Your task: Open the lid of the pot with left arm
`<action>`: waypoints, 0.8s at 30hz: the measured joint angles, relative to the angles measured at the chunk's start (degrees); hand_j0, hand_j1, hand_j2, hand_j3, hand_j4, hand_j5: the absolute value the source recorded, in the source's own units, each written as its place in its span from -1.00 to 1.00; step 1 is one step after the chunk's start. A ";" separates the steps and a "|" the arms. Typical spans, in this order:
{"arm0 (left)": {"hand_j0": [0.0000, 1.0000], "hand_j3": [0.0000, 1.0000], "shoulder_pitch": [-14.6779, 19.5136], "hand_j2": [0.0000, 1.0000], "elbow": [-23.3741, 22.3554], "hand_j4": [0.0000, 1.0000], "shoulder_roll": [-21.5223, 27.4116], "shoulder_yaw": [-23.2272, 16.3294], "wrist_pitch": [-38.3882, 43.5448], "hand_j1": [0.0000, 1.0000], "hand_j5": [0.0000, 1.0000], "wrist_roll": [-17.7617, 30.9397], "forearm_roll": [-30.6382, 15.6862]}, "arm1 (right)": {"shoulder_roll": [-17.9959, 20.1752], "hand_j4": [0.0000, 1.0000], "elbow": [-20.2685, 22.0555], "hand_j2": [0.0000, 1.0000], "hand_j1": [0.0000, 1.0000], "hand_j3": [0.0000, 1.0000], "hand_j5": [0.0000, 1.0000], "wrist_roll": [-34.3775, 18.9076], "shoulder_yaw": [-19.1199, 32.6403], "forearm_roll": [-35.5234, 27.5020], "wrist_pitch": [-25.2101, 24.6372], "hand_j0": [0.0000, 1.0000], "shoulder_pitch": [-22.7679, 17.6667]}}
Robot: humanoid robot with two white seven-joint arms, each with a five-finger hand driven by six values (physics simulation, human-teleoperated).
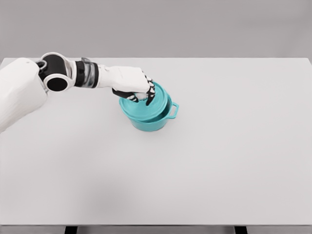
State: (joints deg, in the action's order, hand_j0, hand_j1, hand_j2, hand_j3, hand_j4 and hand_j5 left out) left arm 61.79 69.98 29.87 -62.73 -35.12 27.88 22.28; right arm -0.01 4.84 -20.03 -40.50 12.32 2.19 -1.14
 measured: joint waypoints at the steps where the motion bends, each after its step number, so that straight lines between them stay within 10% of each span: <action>1: -0.36 -0.36 -0.09 -0.36 0.07 -0.36 0.83 0.60 0.00 -0.36 -0.36 0.00 -0.01 | 0.00 1.00 0.00 1.00 1.00 1.00 1.00 0.00 0.00 0.00 0.00 1.00 0.00; 12: -0.27 -0.27 -1.49 -0.27 0.02 -0.27 16.20 5.84 -0.03 -0.27 -0.27 0.07 1.02 | 0.00 1.00 0.00 1.00 1.00 1.00 1.00 0.00 0.00 0.00 0.00 1.00 0.00; 14: 0.01 0.01 -1.58 0.01 -0.11 0.01 16.75 5.95 -0.03 0.01 0.01 0.07 1.43 | 0.00 1.00 0.00 1.00 1.00 1.00 1.00 0.01 0.00 0.00 0.00 1.00 0.00; 16: 1.00 1.00 -1.58 1.00 -0.59 1.00 16.77 6.03 -0.01 1.00 1.00 0.01 1.47 | 0.00 1.00 0.00 1.00 1.00 1.00 1.00 0.01 0.00 0.00 0.00 1.00 0.00; 24: 1.00 1.00 -2.81 1.00 -6.77 1.00 15.78 6.30 0.01 1.00 1.00 -0.14 0.26 | 0.00 1.00 0.00 1.00 1.00 1.00 1.00 0.00 0.00 0.00 0.00 1.00 0.00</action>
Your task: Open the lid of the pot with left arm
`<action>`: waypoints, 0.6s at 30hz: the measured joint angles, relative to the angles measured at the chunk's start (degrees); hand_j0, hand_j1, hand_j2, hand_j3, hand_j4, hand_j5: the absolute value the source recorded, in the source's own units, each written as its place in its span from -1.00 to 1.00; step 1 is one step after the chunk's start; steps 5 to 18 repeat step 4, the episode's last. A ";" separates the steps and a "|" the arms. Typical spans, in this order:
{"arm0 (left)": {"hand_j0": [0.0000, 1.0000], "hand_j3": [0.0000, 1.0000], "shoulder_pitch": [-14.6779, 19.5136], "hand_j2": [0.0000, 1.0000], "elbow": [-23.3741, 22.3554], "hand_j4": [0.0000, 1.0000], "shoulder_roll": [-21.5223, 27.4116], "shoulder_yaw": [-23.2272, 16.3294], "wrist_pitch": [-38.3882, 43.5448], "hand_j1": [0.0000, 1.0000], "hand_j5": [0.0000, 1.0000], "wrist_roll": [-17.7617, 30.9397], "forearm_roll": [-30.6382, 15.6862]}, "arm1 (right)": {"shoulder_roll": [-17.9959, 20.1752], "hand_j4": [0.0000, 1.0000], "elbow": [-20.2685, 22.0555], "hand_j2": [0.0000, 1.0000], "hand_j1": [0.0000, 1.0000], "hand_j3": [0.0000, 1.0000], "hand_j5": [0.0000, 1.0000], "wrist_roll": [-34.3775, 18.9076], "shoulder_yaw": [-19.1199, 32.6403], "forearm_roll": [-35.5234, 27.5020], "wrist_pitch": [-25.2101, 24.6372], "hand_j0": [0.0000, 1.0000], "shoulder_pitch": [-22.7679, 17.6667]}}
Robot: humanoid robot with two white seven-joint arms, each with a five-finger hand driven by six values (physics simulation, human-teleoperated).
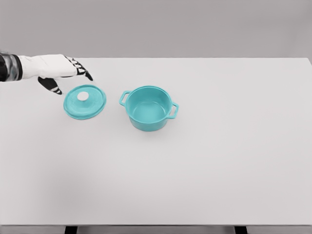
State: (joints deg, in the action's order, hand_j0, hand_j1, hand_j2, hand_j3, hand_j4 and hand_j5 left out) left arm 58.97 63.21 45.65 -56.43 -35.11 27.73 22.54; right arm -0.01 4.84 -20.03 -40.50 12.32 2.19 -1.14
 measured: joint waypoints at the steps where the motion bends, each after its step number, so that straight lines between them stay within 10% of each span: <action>1: 1.00 1.00 -0.35 1.00 -2.34 1.00 0.26 0.61 0.00 1.00 1.00 -0.09 -0.54 | 0.00 1.00 0.00 1.00 1.00 1.00 1.00 -0.01 0.00 0.00 0.00 1.00 0.00; 4: 1.00 1.00 -0.53 1.00 -9.22 1.00 0.69 2.34 -0.01 1.00 1.00 -0.31 -1.27 | 0.00 1.00 0.00 1.00 1.00 1.00 1.00 -0.02 0.00 0.00 0.00 1.00 0.00; 18: 1.00 1.00 -0.53 1.00 -9.22 1.00 0.69 2.34 -0.01 1.00 1.00 -0.31 -1.27 | 0.00 1.00 0.00 1.00 1.00 1.00 1.00 -0.02 0.00 0.00 0.00 1.00 0.00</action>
